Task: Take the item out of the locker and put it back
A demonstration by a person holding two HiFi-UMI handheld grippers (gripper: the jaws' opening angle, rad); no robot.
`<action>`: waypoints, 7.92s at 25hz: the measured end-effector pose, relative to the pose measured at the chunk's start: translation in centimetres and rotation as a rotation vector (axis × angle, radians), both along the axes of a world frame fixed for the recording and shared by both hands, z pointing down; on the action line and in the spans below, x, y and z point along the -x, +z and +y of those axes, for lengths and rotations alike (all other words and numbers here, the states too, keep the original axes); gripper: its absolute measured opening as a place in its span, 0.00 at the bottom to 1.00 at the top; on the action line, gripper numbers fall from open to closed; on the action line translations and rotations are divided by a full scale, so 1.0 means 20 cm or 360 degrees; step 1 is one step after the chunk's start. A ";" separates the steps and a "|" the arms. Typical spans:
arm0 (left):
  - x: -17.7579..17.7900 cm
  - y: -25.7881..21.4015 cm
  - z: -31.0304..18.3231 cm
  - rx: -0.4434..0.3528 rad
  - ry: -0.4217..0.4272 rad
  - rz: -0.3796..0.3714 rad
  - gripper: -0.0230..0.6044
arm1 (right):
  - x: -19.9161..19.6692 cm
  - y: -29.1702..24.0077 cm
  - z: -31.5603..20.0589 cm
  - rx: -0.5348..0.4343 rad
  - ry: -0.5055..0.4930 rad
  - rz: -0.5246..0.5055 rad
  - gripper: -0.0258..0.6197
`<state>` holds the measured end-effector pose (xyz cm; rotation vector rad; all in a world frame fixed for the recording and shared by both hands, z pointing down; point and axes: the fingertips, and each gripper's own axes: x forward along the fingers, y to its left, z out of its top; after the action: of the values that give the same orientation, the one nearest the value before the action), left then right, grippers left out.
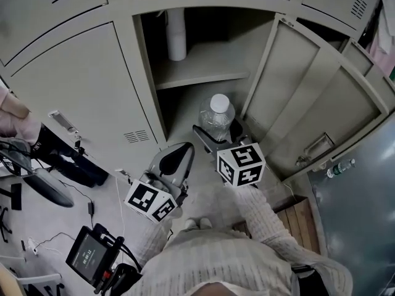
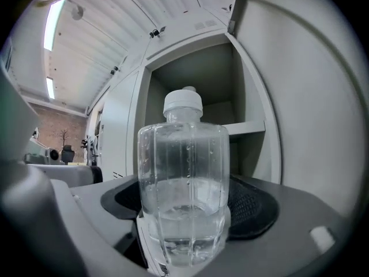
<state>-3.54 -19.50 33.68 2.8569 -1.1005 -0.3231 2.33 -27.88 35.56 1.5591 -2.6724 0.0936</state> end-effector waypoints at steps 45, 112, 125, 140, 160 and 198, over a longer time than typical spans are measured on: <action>-0.05 -0.07 0.14 -0.0070 0.0016 -0.0028 0.05 | -0.18 -0.11 0.36 -0.0022 -0.0002 -0.0045 0.70; 0.15 0.04 -0.32 0.0064 -0.0082 0.0009 0.05 | 0.18 0.24 -0.66 0.0097 -0.0142 0.0094 0.70; 0.18 0.05 -0.33 0.0081 -0.0105 0.0029 0.05 | 0.22 0.24 -0.83 0.0097 -0.0087 0.0092 0.70; 0.20 0.04 -0.32 0.0066 -0.0122 0.0026 0.05 | 0.21 0.24 -0.85 0.0119 -0.0079 0.0064 0.71; 0.12 -0.03 -0.16 0.0022 -0.0012 0.0048 0.05 | 0.05 -0.12 -0.19 -0.0132 -0.0070 -0.0054 0.61; 0.04 -0.07 0.17 -0.0071 0.0015 0.0032 0.05 | 0.01 -0.21 0.50 -0.0262 -0.0280 -0.0095 0.04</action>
<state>-4.44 -16.14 32.26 2.8902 -1.0896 -0.3799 2.18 -17.79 31.40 1.3715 -2.9171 -0.0899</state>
